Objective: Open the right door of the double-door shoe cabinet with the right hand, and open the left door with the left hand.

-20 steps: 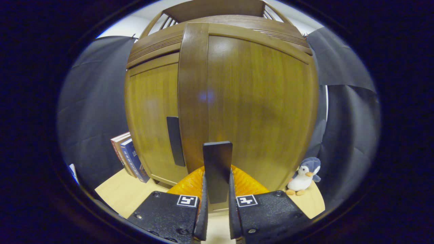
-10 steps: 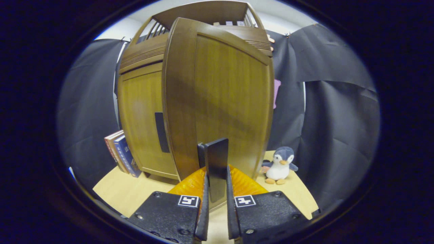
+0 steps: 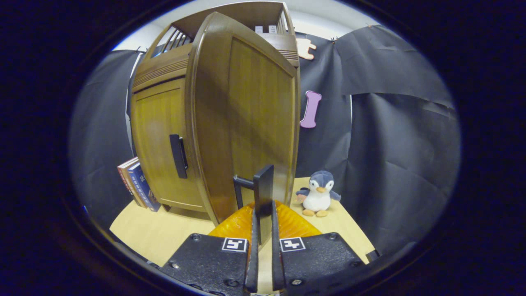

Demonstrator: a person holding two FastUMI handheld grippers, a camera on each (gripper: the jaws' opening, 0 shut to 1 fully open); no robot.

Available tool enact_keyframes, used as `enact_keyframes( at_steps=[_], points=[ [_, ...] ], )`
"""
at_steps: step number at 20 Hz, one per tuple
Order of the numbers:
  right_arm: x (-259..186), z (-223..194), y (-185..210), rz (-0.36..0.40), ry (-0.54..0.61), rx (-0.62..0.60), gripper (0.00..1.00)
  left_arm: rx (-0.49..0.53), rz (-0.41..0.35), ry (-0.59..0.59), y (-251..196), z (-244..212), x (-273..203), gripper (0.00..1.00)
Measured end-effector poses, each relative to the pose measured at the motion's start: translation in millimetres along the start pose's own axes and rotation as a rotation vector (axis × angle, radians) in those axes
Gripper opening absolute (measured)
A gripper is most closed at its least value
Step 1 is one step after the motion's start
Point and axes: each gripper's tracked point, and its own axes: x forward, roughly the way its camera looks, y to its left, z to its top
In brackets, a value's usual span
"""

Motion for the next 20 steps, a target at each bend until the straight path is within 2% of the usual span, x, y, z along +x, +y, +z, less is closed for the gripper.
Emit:
enact_keyframes(
  at_steps=[6,9,12,18,19,20],
  points=[
    [-7.5,0.0,-22.0,0.069,0.013,0.008,0.11,-0.019,0.001,0.01,-32.1,5.0,8.3,0.96],
    [-8.4,0.0,-34.5,0.143,0.03,0.018,0.1,-0.028,0.035,0.011,-56.1,11.5,10.9,0.96],
    [-8.5,0.9,-47.1,0.215,0.045,-0.025,0.1,-0.069,0.062,0.028,-91.7,12.9,13.3,0.96],
    [-5.6,-2.1,-71.0,0.328,0.044,-0.063,0.1,-0.045,0.178,0.031,-134.7,24.4,-5.3,0.96],
    [-4.9,-1.7,-77.2,0.341,0.043,-0.063,0.1,-0.039,0.196,0.035,-139.6,25.0,-7.7,1.0],
    [-4.5,-0.5,-82.9,0.352,0.04,-0.062,0.09,-0.034,0.214,0.037,-144.9,26.4,-10.7,0.96]
  ],
)
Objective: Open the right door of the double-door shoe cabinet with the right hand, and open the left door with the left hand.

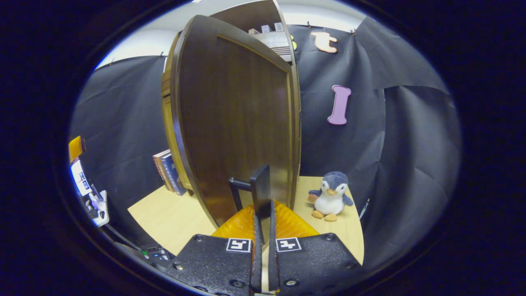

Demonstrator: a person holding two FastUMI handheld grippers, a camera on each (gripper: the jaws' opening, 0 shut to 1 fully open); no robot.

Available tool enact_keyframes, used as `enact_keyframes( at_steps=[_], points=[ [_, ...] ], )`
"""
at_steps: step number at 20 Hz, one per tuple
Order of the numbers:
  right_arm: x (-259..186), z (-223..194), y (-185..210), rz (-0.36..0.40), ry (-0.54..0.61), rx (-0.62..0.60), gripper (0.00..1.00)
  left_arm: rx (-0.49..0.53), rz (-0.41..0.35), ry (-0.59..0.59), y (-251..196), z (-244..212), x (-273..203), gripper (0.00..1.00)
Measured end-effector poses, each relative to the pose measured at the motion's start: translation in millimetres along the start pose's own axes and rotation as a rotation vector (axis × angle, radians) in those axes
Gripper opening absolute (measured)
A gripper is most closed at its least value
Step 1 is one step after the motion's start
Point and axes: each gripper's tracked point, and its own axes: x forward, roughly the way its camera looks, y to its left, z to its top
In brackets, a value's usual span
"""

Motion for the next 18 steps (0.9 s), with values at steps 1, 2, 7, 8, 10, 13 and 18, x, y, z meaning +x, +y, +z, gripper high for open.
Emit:
enact_keyframes(
  at_steps=[1,2,7,8,10,13,18],
  points=[
    [-1.1,-0.5,-4.7,0.012,-0.002,0.0,0.09,0.002,0.014,0.002,-5.1,1.4,-3.5,0.96],
    [-2.8,0.0,-9.8,0.02,-0.003,0.0,0.09,0.002,0.025,0.004,-10.0,2.4,-8.5,0.96],
    [-7.3,1.6,-36.6,0.036,-0.019,0.01,0.09,0.03,0.059,0.011,-30.4,7.7,-26.1,0.96],
    [-8.1,1.9,-44.4,0.028,-0.021,0.007,0.07,0.035,0.063,0.015,-32.8,8.3,-27.5,0.96],
    [-12.7,3.2,-58.6,0.019,-0.024,0.011,0.06,0.039,0.069,0.015,-37.7,10.2,-29.5,0.96],
    [-10.9,4.9,-70.4,0.043,-0.03,0.016,0.04,0.045,0.072,0.016,-43.2,10.9,-30.7,0.96],
    [-11.4,5.0,-76.8,0.089,-0.022,-0.005,0.05,0.049,0.088,0.017,-44.1,10.2,-36.2,0.96]
  ],
)
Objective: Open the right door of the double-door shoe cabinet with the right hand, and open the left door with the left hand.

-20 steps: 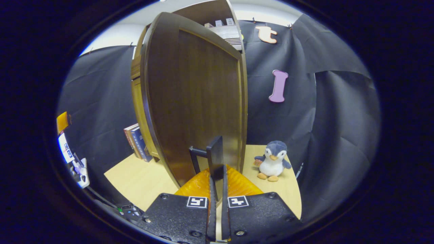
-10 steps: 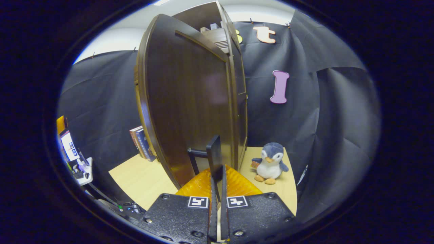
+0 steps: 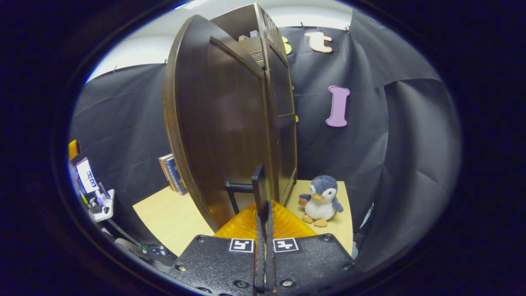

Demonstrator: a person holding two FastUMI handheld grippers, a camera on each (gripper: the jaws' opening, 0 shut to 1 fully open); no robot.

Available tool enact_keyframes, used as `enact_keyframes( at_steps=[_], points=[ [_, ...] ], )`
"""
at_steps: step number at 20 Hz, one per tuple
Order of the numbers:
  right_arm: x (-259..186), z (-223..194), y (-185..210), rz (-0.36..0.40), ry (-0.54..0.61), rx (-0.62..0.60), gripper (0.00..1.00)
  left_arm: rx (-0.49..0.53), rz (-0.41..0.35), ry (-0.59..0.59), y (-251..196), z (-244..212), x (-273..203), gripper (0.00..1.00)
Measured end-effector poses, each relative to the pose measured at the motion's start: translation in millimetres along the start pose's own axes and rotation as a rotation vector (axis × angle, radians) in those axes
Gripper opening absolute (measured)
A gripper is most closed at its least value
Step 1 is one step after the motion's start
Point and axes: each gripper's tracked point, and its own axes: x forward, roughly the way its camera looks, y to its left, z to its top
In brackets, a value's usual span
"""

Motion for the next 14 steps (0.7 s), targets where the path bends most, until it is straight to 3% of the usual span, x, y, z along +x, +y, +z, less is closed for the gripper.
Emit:
enact_keyframes(
  at_steps=[5,7,9,11,14],
  points=[
    [-2.4,-2.7,1.7,0.059,0.025,-0.029,0.06,0.0,0.026,0.012,2.7,-4.3,-11.7,0.96],
    [-8.2,-5.2,-0.8,0.061,0.023,-0.015,0.11,0.02,0.036,0.015,5.8,-3.9,-13.0,0.96],
    [-25.1,-8.5,-5.5,0.035,0.018,0.004,0.29,0.039,0.034,0.014,5.9,-1.5,-14.1,0.96],
    [-47.5,-5.3,-10.2,-0.006,-0.015,0.003,0.34,0.06,0.022,0.015,4.6,-1.9,-9.6,0.96],
    [-85.7,9.9,-8.8,-0.075,-0.073,-0.002,0.69,0.052,0.007,0.014,3.9,-4.5,4.9,0.96]
  ],
)
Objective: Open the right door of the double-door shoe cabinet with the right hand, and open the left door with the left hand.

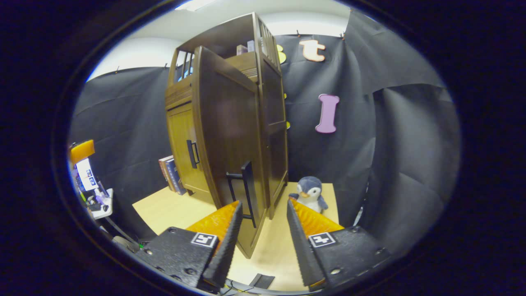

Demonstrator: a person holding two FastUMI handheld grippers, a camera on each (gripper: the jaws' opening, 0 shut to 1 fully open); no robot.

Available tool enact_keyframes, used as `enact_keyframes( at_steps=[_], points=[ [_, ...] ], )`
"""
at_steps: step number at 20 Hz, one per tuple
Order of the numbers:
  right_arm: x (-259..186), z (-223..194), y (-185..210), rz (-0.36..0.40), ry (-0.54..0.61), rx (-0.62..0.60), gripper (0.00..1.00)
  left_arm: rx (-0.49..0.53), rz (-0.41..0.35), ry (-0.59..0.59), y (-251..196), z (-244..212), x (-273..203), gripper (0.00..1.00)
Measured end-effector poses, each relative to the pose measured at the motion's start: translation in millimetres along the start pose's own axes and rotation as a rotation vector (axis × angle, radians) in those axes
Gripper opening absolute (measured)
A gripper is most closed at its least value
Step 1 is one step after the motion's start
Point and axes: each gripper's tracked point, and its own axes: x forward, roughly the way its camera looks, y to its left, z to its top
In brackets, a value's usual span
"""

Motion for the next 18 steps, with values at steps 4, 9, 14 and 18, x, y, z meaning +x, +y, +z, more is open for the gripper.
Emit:
enact_keyframes(
  at_steps=[4,9,14,18],
  points=[
    [-37.8,29.7,8.1,-0.145,-0.097,-0.036,1.0,-0.018,-0.011,-0.007,8.2,-3.8,20.8,0.96],
    [-41.2,42.7,61.5,-0.179,-0.134,0.008,1.0,-0.017,-0.035,-0.014,37.9,-14.3,57.6,0.96],
    [-17.1,50.2,118.1,-0.255,-0.124,0.073,1.0,-0.036,-0.084,0.002,78.6,-39.0,112.2,0.96],
    [2.6,53.8,164.3,-0.307,-0.116,0.043,1.0,-0.052,-0.118,-0.008,106.2,-54.8,167.5,0.96]
  ],
)
